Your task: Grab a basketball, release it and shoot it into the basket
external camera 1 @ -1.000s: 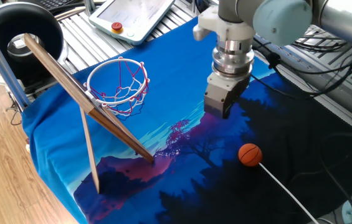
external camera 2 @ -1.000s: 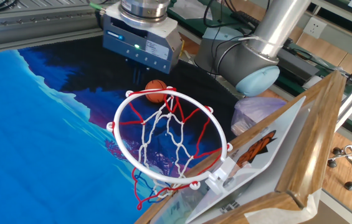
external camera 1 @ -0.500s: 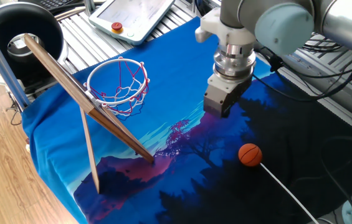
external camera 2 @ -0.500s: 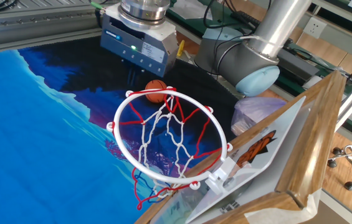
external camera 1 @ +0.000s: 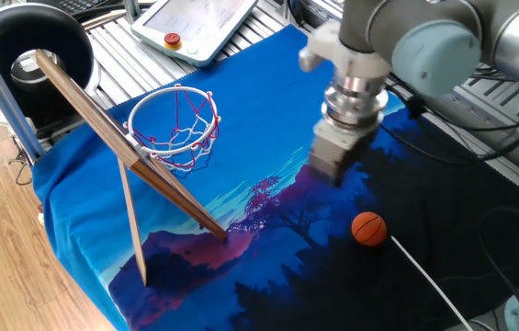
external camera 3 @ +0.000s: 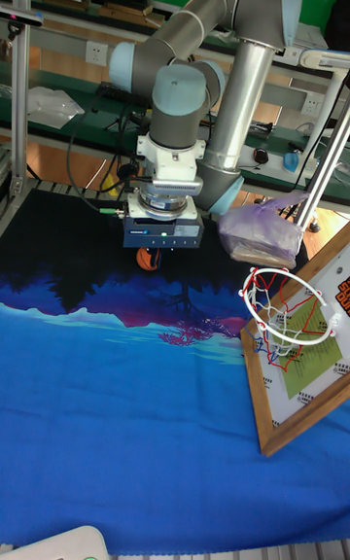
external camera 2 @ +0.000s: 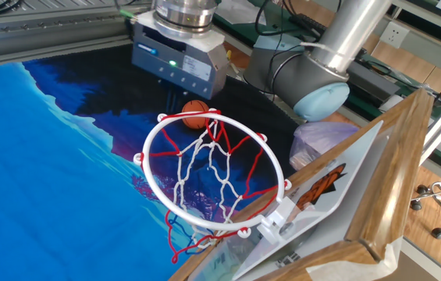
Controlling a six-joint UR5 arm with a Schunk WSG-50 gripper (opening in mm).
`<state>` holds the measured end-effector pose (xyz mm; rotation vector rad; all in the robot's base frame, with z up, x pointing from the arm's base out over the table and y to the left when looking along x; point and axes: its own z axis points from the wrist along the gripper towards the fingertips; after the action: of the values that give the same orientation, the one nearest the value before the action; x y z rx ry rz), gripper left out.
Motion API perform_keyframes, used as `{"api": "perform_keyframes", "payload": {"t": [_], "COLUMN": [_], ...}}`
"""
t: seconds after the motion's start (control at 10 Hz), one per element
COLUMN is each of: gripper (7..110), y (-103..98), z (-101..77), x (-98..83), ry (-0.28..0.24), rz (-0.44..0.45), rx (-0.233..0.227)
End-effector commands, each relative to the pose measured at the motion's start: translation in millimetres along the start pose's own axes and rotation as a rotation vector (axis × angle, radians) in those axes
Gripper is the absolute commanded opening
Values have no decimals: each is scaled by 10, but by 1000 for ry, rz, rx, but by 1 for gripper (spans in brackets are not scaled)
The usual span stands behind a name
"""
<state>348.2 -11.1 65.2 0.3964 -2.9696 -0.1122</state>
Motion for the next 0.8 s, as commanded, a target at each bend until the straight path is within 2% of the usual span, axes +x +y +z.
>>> {"api": "perform_keyframes", "payload": {"t": [0.0, 0.1, 0.2, 0.3, 0.5, 0.6, 0.7], "gripper": [44, 44, 44, 88, 88, 88, 88], "y": [32, 91, 6, -65, -25, -49, -79], "z": [46, -6, -77, -10, 207, 288, 346], "x": [424, 418, 359, 293, 236, 233, 334], "ry": [99, 91, 76, 53, -3, -33, -13], "rz": [-210, -243, -253, -241, -181, -178, -173], "rx": [-52, -102, -103, -82, -37, -20, -2]}}
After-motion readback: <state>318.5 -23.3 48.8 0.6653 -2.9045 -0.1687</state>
